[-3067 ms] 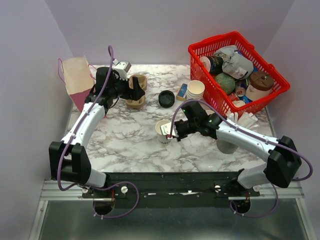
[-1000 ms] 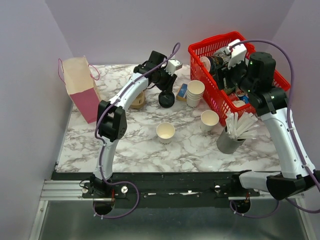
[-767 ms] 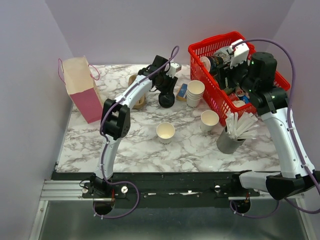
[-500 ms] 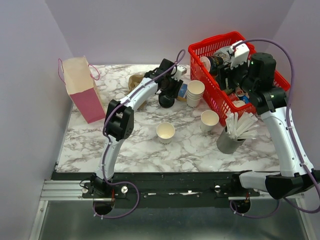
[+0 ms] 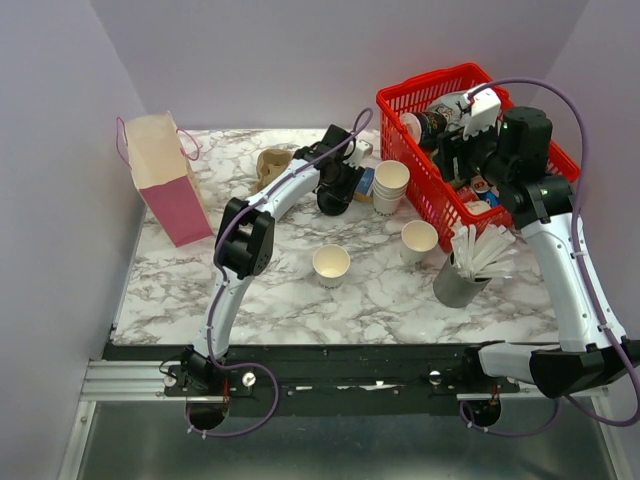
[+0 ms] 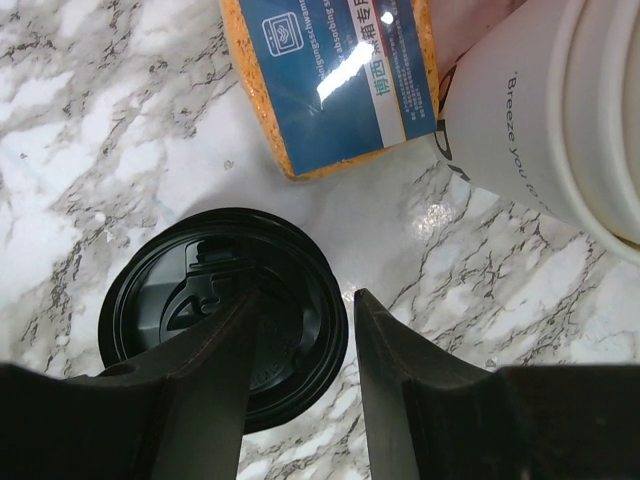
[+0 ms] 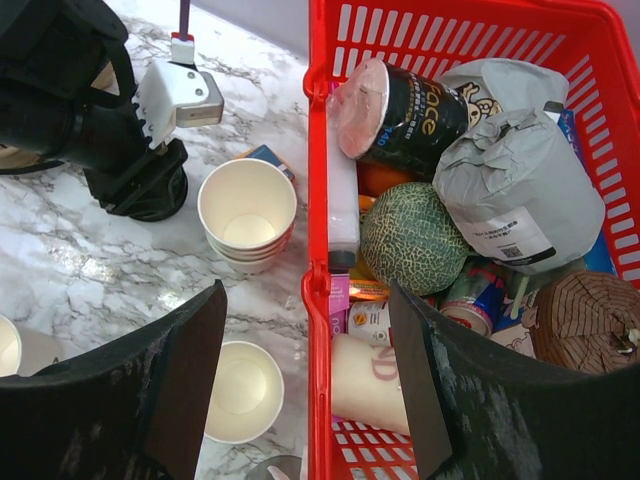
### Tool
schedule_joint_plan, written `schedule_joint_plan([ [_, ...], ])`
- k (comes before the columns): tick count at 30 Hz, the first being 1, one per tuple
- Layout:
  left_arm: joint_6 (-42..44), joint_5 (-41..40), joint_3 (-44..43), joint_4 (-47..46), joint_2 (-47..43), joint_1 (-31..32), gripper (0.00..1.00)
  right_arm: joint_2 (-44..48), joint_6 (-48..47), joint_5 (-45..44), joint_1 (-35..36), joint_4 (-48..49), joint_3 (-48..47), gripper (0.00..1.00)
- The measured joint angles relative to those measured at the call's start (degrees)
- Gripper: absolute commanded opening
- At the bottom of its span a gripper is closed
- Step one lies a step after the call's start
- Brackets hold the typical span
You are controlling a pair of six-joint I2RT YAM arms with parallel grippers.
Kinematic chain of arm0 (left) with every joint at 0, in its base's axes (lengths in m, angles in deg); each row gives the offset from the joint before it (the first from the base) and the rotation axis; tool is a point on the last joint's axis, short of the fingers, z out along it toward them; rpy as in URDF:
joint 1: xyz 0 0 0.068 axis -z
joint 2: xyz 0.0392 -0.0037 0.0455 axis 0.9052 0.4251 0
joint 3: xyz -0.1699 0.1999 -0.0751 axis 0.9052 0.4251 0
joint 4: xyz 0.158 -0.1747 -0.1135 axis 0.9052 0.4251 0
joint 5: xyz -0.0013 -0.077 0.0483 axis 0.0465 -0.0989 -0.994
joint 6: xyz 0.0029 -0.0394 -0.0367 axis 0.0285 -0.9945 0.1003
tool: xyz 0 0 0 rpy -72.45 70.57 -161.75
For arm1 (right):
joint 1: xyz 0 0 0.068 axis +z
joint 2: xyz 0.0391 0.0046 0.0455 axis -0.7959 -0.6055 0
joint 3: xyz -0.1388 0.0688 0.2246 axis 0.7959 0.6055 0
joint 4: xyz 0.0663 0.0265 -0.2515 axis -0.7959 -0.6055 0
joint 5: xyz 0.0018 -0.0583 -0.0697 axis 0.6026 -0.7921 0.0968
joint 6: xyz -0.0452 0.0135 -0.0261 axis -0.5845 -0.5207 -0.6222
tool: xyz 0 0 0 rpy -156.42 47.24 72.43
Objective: Pack the takeout coffee
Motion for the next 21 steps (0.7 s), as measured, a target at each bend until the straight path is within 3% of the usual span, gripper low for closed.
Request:
schedule_joint_plan([
  [8, -0.11, 0.02, -0.39, -0.02, 0.48, 0.31, 0.47, 0.00, 0.20, 0.09, -0.37, 0.00, 0.09, 0.74],
  [16, 0.24, 0.00, -0.42, -0.02, 0.50, 0.59, 0.34, 0.00, 0.20, 0.33, -0.72, 0.00, 0.11, 0.74],
  [21, 0.52, 0.02, -0.42, 0.02, 0.50, 0.63, 0.33, 0.00, 0.22, 0.68, -0.74, -0.02, 0.11, 0.74],
])
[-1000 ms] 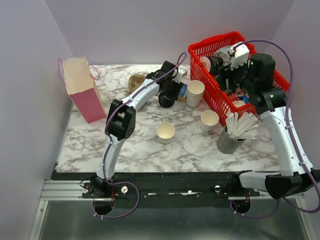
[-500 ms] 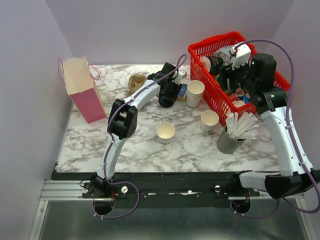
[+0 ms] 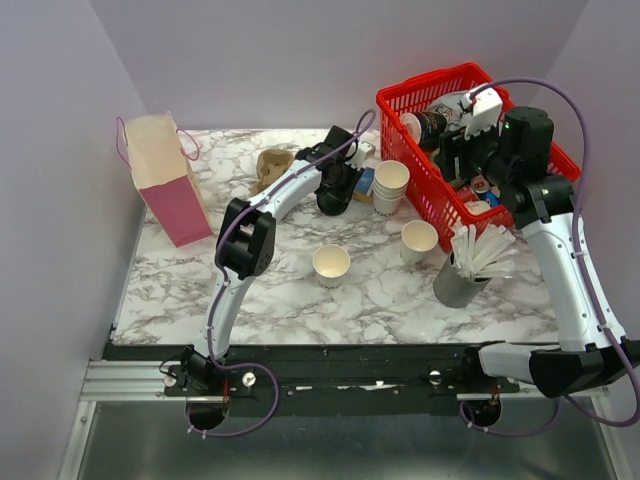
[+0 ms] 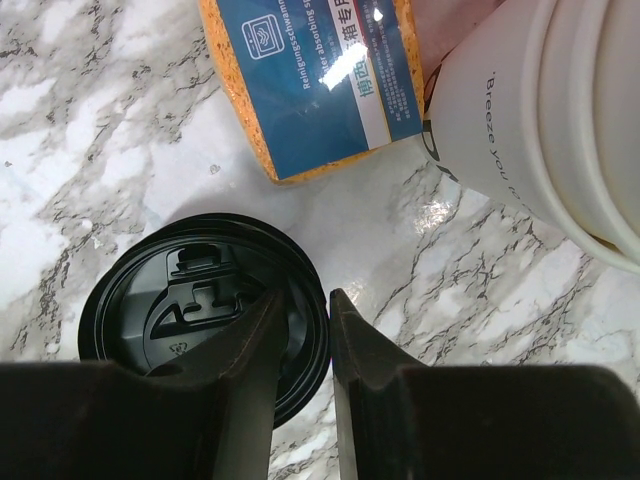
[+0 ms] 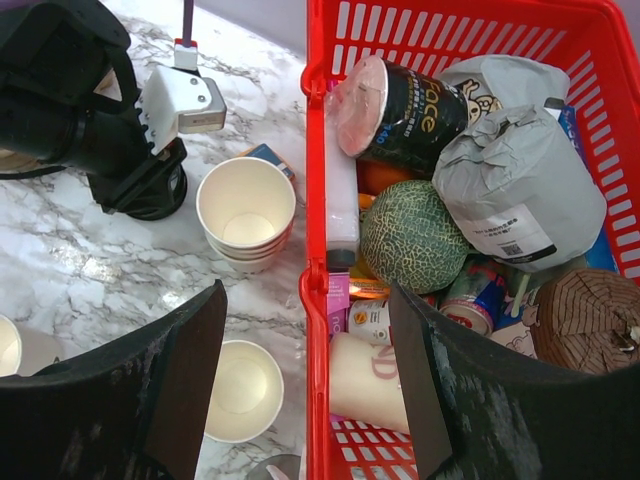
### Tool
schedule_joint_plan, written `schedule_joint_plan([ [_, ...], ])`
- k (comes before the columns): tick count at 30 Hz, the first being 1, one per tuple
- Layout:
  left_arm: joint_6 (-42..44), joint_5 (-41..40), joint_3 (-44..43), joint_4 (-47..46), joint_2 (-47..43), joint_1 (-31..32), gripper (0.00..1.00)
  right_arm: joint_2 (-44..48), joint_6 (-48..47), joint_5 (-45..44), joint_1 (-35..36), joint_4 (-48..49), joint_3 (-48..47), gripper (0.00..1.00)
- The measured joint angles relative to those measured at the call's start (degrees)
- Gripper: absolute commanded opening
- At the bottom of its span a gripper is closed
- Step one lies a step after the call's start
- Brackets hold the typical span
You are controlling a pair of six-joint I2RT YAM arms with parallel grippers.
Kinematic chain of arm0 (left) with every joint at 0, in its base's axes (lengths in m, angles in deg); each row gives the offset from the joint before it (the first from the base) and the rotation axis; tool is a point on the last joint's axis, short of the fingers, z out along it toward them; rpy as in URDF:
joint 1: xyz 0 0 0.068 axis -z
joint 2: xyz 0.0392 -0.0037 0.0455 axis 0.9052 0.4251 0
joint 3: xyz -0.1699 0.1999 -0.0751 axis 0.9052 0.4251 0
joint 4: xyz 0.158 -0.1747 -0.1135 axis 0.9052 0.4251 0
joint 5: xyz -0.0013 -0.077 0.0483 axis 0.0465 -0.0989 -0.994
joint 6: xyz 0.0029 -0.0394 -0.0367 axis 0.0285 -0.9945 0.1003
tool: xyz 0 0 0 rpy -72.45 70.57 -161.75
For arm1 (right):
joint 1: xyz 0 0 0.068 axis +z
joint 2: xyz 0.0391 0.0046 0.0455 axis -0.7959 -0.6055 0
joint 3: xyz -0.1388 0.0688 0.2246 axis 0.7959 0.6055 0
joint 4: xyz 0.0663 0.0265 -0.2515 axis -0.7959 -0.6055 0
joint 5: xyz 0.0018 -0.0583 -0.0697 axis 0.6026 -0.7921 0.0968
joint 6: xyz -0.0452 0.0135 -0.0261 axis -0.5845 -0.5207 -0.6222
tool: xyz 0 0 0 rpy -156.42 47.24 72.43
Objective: Pack the takeout coffee
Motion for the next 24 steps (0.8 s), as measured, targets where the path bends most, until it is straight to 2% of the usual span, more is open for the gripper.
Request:
schedule_joint_plan([
  [24, 0.70, 0.61, 0.00, 0.46, 0.13, 0.00, 0.23, -0.39, 0.04, 0.72, -0.37, 0.02, 0.00, 0.74],
])
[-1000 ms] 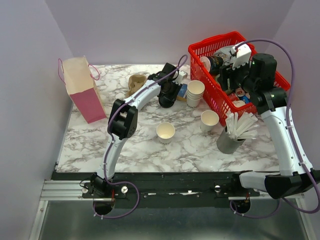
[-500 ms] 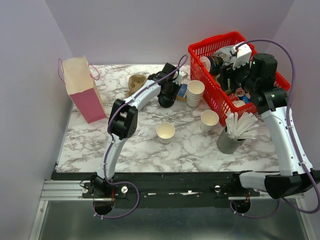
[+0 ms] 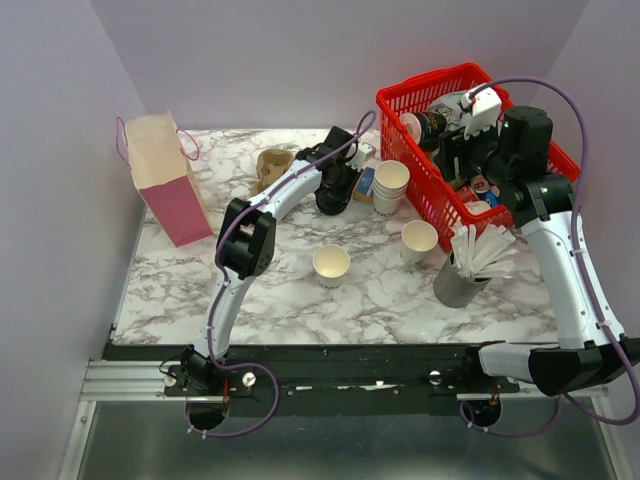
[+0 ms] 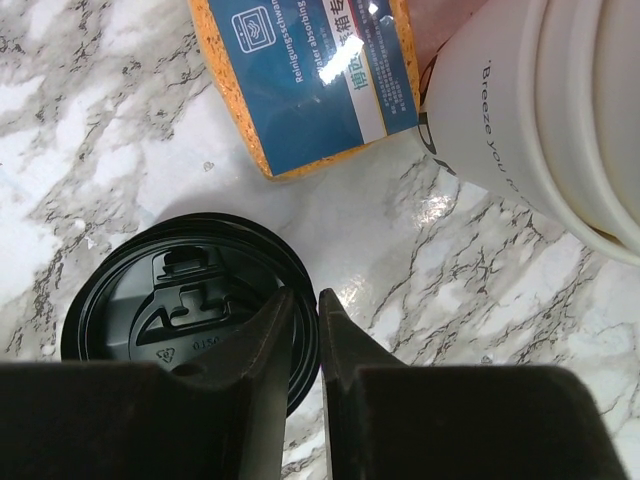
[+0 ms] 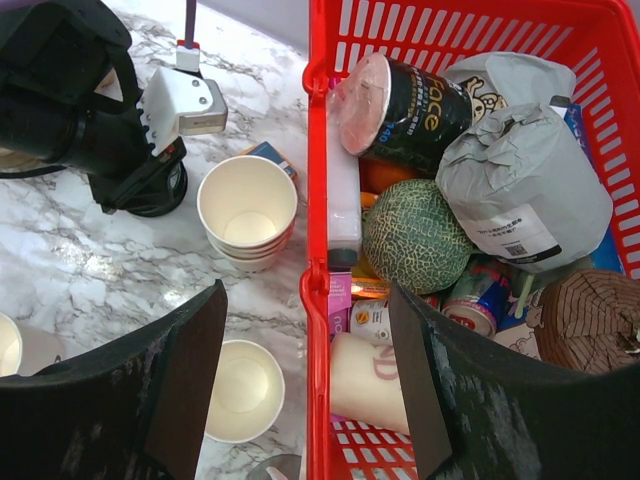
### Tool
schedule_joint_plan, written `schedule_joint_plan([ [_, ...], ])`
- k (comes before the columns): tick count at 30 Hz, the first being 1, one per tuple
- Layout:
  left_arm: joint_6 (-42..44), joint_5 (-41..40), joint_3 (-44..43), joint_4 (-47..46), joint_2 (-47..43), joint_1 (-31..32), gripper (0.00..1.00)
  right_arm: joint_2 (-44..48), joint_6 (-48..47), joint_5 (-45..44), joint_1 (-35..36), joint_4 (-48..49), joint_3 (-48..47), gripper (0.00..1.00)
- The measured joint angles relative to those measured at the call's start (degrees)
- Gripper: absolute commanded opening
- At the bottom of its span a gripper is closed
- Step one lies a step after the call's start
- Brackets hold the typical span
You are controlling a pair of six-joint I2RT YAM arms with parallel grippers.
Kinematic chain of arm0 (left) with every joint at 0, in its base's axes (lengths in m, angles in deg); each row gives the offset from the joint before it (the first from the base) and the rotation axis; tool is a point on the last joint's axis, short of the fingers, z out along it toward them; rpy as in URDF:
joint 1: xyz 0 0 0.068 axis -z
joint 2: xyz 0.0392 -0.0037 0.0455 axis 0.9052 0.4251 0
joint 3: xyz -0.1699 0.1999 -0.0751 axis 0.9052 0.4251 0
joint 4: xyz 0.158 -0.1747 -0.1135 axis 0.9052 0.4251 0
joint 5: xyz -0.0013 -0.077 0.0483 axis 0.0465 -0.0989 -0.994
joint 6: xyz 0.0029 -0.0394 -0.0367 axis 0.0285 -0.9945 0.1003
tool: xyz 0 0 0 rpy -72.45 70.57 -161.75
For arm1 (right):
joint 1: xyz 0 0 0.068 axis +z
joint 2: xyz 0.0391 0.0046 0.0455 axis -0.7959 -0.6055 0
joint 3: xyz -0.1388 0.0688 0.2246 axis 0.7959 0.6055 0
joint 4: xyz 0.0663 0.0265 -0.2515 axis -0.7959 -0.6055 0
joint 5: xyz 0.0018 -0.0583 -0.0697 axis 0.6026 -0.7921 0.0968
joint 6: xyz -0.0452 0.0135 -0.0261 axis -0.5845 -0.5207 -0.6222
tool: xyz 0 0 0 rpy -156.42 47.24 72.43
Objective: Pack the takeout coffee
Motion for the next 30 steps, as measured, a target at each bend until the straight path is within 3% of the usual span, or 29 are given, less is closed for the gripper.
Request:
schedule_joint_plan([
  [16, 0.98, 0.17, 0.02, 0.83, 0.00, 0.00, 0.00, -1.31, 0.46, 0.79, 0.00, 0.00, -0.02, 0.74],
  [30, 1.99, 1.40, 0.02, 2.25, -1.53, -0.98, 0.00, -2.75, 0.87, 1.53, -0.26, 0.00, -1.03, 0.74],
])
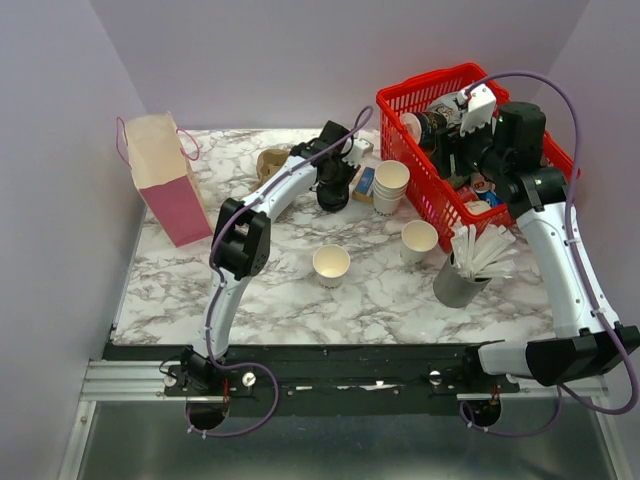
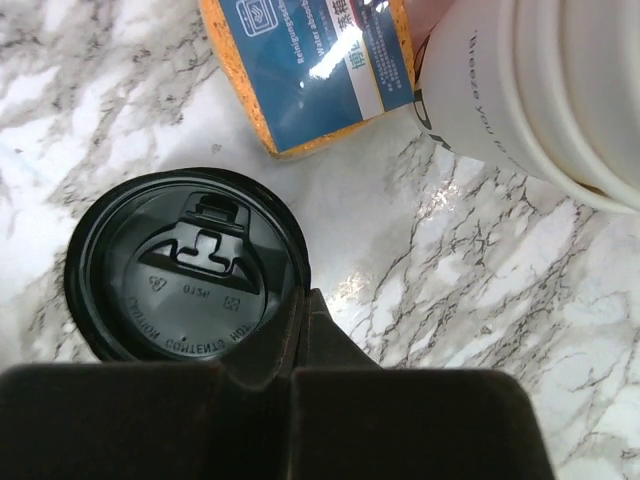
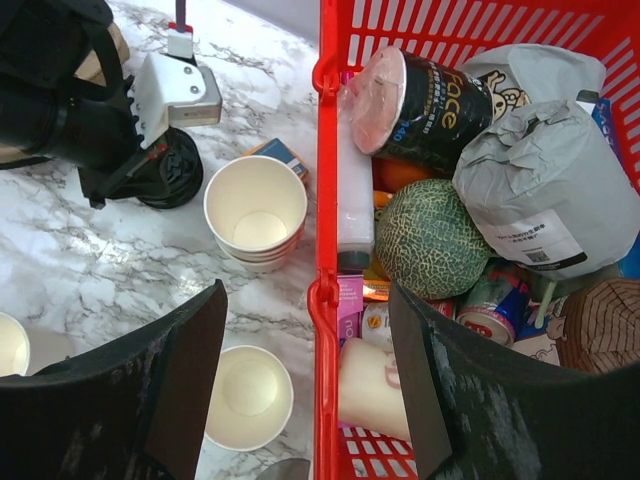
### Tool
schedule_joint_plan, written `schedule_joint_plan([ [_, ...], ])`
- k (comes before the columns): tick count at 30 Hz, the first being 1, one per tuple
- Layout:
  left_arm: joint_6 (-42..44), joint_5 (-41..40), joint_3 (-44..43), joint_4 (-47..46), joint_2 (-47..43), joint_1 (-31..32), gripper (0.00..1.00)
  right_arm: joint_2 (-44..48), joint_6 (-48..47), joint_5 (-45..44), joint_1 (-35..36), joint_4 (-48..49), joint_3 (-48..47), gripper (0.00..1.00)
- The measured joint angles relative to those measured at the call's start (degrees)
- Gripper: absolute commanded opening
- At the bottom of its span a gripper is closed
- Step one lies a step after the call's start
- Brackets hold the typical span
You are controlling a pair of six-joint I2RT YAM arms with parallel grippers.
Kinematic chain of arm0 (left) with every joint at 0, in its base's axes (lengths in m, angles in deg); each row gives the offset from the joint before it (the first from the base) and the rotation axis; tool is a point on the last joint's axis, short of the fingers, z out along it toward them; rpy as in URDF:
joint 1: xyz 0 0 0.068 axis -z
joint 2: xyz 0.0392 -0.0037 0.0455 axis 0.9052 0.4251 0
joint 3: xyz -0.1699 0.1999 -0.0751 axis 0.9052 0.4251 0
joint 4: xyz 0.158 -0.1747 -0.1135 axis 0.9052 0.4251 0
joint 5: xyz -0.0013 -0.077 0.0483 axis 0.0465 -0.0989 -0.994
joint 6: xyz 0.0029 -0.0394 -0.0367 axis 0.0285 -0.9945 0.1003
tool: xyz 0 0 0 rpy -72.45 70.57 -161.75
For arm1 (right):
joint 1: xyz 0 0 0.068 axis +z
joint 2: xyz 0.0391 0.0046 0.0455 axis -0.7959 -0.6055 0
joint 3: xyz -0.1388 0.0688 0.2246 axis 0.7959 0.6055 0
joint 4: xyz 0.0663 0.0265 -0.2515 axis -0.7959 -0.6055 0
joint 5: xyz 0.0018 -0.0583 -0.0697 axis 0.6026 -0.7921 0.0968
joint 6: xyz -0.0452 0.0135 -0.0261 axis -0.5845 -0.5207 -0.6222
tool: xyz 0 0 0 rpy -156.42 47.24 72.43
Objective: Pack the takeout coffee
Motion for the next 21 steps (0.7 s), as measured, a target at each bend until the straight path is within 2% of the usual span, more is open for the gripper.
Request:
schedule_joint_plan([
  [15, 1.03, 4.81, 0.74, 0.33, -6.67, -2.45, 0.00, -1.46, 0.57, 1.03, -0.07, -0.02, -0.31, 0.74],
  [16, 1.09, 5.09, 0.87, 0.35, -6.69, -2.58, 0.10, -1.51, 0.57, 1.11, -0.07, -0.02, -0.31, 0.74],
  [17, 1.22, 5.22, 1.01, 0.39, -6.67, -2.69, 0.42, -1.57, 0.57, 1.20, -0.07, -0.02, -0.31, 0.74],
  [18, 1.27, 5.27, 1.05, 0.50, -6.67, -2.75, 0.51, -1.68, 0.57, 1.27, -0.07, -0.02, -0.31, 0.74],
  [20, 1.01, 5.01, 1.09, 0.48, -6.67, -2.80, 0.59, -1.86, 0.57, 1.36, -0.07, -0.02, -0.31, 0.74],
  [21, 0.63, 4.92, 1.09, 0.42, -6.67, -2.78, 0.59, -1.97, 0.57, 1.42, -0.07, -0.02, -0.31, 0.74],
])
